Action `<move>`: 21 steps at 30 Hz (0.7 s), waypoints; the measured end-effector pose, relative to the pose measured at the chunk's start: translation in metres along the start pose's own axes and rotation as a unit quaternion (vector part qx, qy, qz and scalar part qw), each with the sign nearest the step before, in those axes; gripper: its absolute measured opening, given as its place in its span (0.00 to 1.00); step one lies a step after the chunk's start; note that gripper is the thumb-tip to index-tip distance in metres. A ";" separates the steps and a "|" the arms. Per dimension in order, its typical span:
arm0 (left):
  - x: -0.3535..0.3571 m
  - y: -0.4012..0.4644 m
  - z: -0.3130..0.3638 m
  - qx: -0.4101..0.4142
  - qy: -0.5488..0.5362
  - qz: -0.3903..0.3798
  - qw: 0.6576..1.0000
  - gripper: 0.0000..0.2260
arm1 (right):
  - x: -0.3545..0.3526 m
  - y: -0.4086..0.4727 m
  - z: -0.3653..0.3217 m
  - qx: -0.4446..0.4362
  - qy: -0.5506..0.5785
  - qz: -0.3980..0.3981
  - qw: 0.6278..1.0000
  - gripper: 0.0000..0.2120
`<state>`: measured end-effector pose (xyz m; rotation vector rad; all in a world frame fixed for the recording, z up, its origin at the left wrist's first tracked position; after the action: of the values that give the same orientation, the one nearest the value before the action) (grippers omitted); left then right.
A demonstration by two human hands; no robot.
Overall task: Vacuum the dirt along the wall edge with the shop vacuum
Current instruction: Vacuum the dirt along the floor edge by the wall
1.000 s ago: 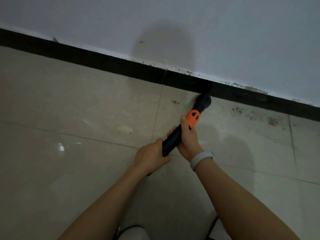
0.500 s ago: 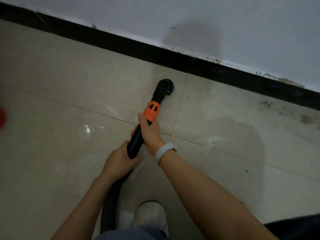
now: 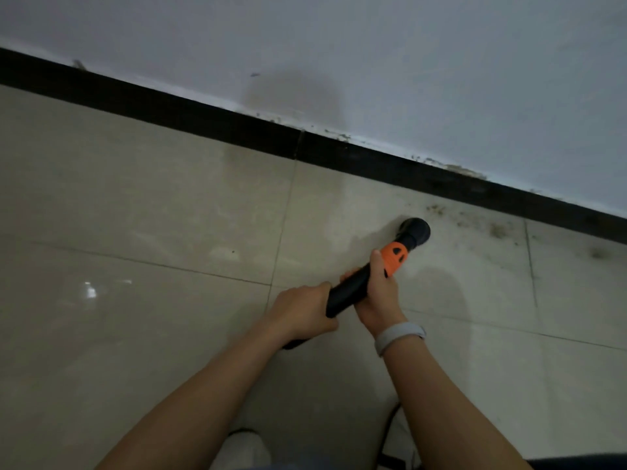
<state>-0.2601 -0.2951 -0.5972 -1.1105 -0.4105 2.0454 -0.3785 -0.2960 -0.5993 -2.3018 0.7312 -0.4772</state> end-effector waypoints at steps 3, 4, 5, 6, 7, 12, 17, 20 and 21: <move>-0.008 -0.003 -0.008 -0.019 -0.009 0.033 0.999 0.13 | 0.009 0.005 0.003 0.004 0.010 -0.008 1.000 0.11; -0.011 -0.009 -0.017 -0.033 -0.017 0.045 0.998 0.13 | 0.018 0.004 0.008 0.005 0.012 -0.020 1.000 0.11; -0.014 -0.017 -0.029 -0.048 -0.033 0.053 0.997 0.12 | 0.032 0.002 0.016 0.008 0.009 -0.038 0.999 0.11; -0.015 -0.027 -0.044 -0.064 -0.058 0.057 0.995 0.12 | 0.047 -0.002 0.025 0.011 0.000 -0.060 0.998 0.11; -0.016 -0.039 -0.061 -0.083 -0.089 0.060 0.991 0.13 | 0.065 -0.008 0.036 0.013 -0.014 -0.087 0.996 0.12; -0.012 -0.131 -0.153 -0.190 -0.186 0.119 0.957 0.23 | 0.147 -0.065 0.116 0.048 -0.106 -0.210 0.971 0.10; -0.003 -0.231 -0.214 -0.292 -0.213 0.191 0.912 0.31 | 0.202 -0.138 0.198 0.138 -0.144 -0.321 0.926 0.12; 0.009 -0.262 -0.227 -0.332 -0.222 0.194 0.896 0.20 | 0.211 -0.170 0.219 0.188 -0.148 -0.371 0.897 0.11; 0.013 -0.264 -0.227 -0.333 -0.228 0.190 0.895 0.19 | 0.209 -0.175 0.220 0.197 -0.149 -0.379 0.892 0.10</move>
<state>0.0450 -0.1272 -0.5796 -1.1363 -1.2986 2.6106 -0.0398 -0.2095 -0.6066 -2.1173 -0.4212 -0.5287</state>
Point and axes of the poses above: each hand's wrist, its own y-axis towards the middle knuckle, its own x-axis out of the palm, z = x × y, the point moved 10 cm from there along y, towards the middle knuckle, and after that the axes turned 4 degrees about -z, right-handed, at the moved point
